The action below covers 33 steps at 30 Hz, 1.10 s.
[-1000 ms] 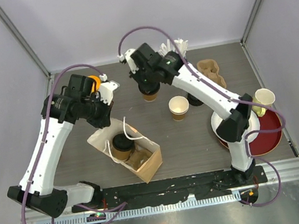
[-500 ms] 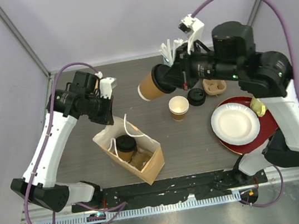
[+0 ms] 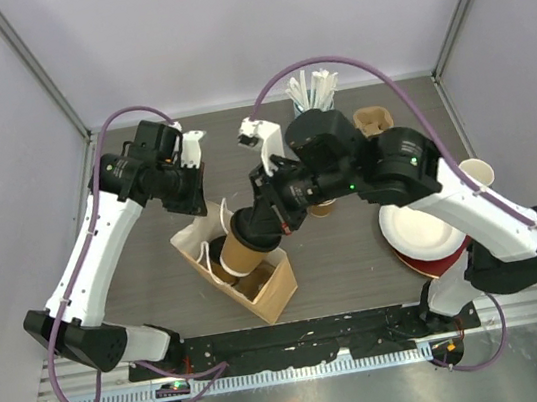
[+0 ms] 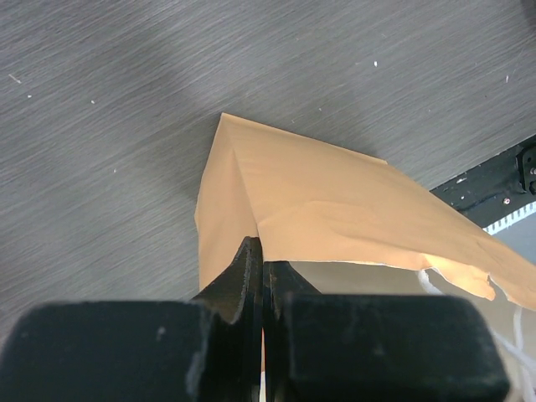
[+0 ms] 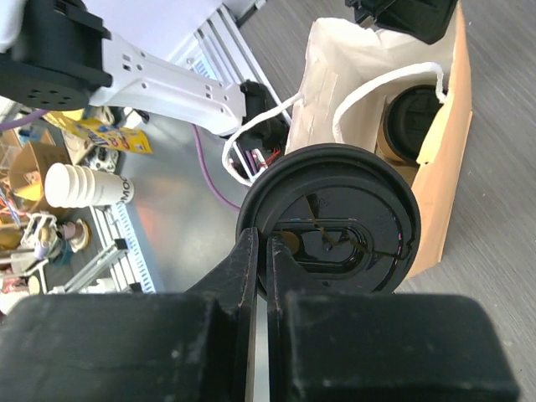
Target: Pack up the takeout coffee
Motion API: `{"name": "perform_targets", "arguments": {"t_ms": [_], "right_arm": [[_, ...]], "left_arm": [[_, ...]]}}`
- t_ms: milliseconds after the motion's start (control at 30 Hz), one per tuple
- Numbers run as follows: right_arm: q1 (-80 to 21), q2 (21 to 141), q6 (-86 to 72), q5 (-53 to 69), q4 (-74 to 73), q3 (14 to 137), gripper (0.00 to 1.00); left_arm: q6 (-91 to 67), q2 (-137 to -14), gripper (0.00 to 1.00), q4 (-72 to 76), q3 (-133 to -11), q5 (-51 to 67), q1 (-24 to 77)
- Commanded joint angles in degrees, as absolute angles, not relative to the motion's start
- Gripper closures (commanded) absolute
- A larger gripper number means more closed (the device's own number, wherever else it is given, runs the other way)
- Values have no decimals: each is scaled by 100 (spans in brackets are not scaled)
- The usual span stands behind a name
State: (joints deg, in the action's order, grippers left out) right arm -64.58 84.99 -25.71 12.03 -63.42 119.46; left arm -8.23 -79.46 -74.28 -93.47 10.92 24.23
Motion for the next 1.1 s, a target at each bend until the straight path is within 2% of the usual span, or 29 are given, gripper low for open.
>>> {"name": "perform_targets", "arguments": {"t_ms": [0,133,400,800,1067], "right_arm": [[-6758,8832,-2365,889,-6283,12453,99],[-7057,9272,-2241,72,-7188,13086,99],[-7752,9975,-2127,-1290,-8042,13202,99],[-7761,10178,-1714,-1257,-7568,12324,99],[-7884,10108,-1450,-1336,-7577,12455,99]], "left_arm": [[-861,-7770,100,-7242,-9554,1063,2391],[-888,-7761,100,-7242,-9580,1028,2391],[-1089,-7778,100,-7339,-9686,826,2347],[-1432,-7805,100,-7365,-9624,1090,2338],[-1433,-7717,100,-7383,-9388,968,2320]]}}
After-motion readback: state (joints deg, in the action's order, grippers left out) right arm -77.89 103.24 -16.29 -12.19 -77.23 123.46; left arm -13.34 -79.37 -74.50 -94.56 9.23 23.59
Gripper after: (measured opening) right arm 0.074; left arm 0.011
